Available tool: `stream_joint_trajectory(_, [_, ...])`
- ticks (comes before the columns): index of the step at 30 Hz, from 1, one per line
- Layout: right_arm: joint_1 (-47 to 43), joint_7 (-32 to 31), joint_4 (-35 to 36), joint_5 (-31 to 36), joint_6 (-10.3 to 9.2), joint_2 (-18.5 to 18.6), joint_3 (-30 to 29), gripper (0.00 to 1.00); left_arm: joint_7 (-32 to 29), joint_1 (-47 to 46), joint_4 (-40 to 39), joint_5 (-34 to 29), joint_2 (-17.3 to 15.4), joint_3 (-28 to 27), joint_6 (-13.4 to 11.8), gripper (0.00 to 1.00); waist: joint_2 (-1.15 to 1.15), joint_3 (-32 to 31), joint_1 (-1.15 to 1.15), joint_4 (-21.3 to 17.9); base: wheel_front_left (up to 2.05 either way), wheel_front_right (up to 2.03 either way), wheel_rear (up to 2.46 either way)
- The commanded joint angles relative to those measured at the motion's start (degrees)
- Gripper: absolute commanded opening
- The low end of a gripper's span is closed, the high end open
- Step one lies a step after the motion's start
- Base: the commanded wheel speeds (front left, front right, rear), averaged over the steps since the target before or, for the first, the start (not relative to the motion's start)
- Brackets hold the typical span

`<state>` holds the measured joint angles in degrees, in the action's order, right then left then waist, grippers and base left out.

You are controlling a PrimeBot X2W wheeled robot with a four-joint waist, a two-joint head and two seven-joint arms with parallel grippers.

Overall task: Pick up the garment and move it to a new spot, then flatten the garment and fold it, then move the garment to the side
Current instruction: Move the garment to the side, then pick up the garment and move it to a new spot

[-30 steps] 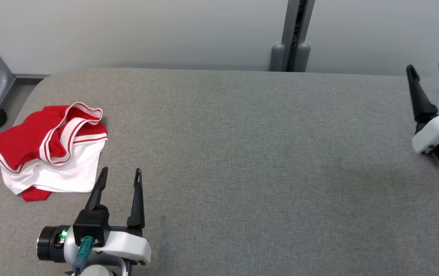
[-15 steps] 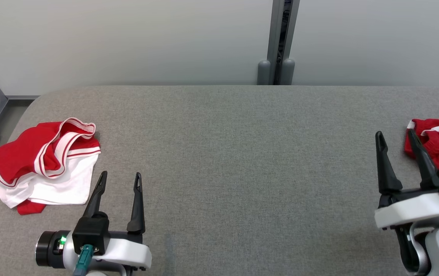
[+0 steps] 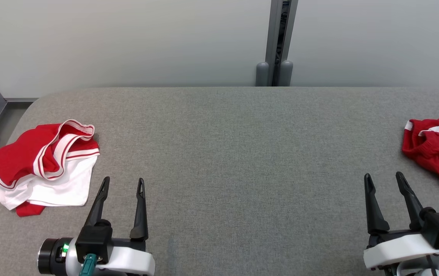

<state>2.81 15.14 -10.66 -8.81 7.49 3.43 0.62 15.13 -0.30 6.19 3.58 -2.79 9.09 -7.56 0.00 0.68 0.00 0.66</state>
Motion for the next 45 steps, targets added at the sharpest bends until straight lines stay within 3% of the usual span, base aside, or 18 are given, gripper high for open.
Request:
stream_joint_trajectory(1, [-0.65,-0.01,0.23,0.46,0.02,-0.09,-0.09,1.00,-0.02,0.15,-0.34,-0.22,-0.22,-0.21,-0.09,1.00,0.00,0.02,0.00,-0.08,0.00,0.00,0.00])
stream_joint_trajectory(25, [-0.92,0.00,-0.65,-0.74,0.02,-0.46,0.34,1.00,-0.02,0.51,0.13,-0.15,-0.22,-0.34,0.78,1.00,0.00,0.24,0.00,1.31,0.00,0.00,0.00])
stream_joint_trajectory(31, [-0.96,0.00,-0.12,-1.41,0.02,-0.44,1.64,1.00,-0.02,-0.28,0.00,-0.29,-0.23,-0.28,0.99,1.00,0.00,1.43,0.00,4.92,0.00,0.00,0.00])
stream_joint_trajectory(45, [-0.96,0.00,-0.39,-3.02,0.02,-0.41,3.84,1.00,-0.02,0.36,-0.46,-0.80,-0.22,-1.37,1.73,1.00,0.00,1.24,0.00,19.29,0.00,0.00,0.00])
